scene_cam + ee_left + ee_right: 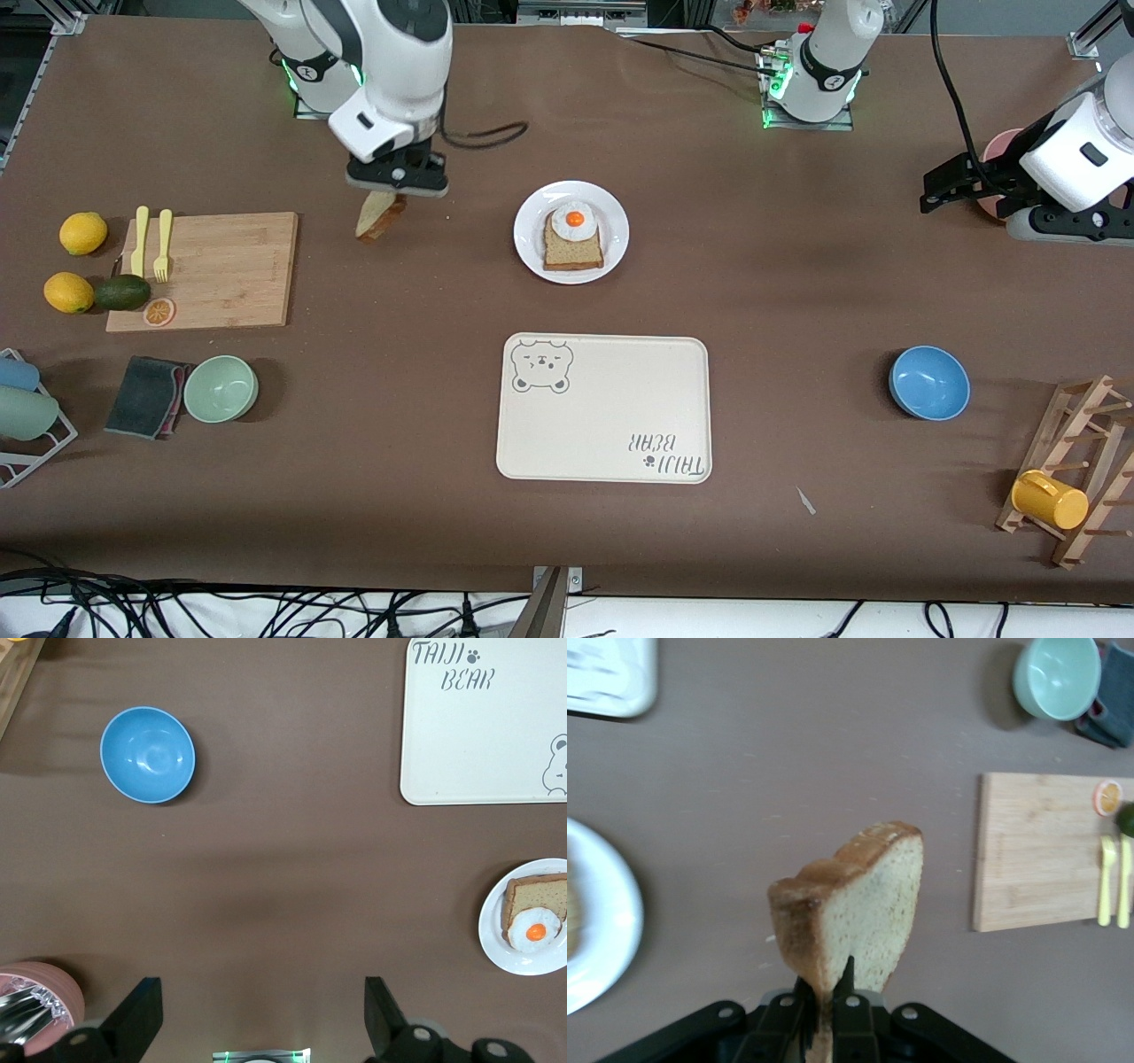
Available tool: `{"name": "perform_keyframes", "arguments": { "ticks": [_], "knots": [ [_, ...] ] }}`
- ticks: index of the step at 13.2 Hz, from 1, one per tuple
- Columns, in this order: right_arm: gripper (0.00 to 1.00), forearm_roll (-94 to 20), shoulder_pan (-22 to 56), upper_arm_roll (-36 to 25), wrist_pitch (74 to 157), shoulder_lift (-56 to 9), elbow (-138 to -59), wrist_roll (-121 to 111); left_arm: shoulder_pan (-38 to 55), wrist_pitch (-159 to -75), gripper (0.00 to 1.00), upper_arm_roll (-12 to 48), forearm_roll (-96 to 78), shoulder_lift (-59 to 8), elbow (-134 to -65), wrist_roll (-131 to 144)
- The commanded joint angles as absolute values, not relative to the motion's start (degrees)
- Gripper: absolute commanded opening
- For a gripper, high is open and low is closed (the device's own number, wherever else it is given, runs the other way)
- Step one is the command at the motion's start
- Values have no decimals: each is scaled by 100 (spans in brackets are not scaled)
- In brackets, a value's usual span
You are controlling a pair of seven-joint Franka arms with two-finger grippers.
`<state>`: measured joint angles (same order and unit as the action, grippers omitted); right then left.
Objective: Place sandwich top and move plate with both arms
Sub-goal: 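Lift the bread slice with the right gripper and carry it over the plate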
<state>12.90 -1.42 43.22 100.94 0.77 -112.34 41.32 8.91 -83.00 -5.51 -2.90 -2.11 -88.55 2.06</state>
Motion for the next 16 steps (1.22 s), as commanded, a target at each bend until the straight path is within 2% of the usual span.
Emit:
{"name": "perform_keyframes", "arguments": {
  "ticks": [1, 3, 5, 9, 11, 14, 16],
  "knots": [
    [0, 1239, 217, 4465, 9835, -762, -10217, 4113, 818, -8174, 100, -571, -431, -220, -8736, 255],
    [0, 1248, 508, 4465, 9957, -1132, -9897, 4123, 809, -8174, 100, -580, -431, -220, -8728, 246],
    [0, 1213, 938, 4465, 10369, -1186, -9923, 4130, 809, -8183, 100, -580, -431, -220, -8728, 246],
    [0, 1396, 1309, 4421, 11020, -1862, -9967, 4509, 809, -8183, 100, -580, -466, -220, -8728, 246],
    [0, 1966, 1781, 4177, 10978, -2266, -9932, 4971, 809, -8183, 100, -580, -466, -220, -8728, 246],
    [0, 2206, 2643, 3684, 10899, -2924, -9555, 6034, 817, -8183, 100, -571, -466, -220, -8728, 246],
    [0, 2914, 2698, 3709, 10829, -3512, -9423, 6957, 817, -8183, 100, -554, -466, -228, -8728, 237]
  ]
}}
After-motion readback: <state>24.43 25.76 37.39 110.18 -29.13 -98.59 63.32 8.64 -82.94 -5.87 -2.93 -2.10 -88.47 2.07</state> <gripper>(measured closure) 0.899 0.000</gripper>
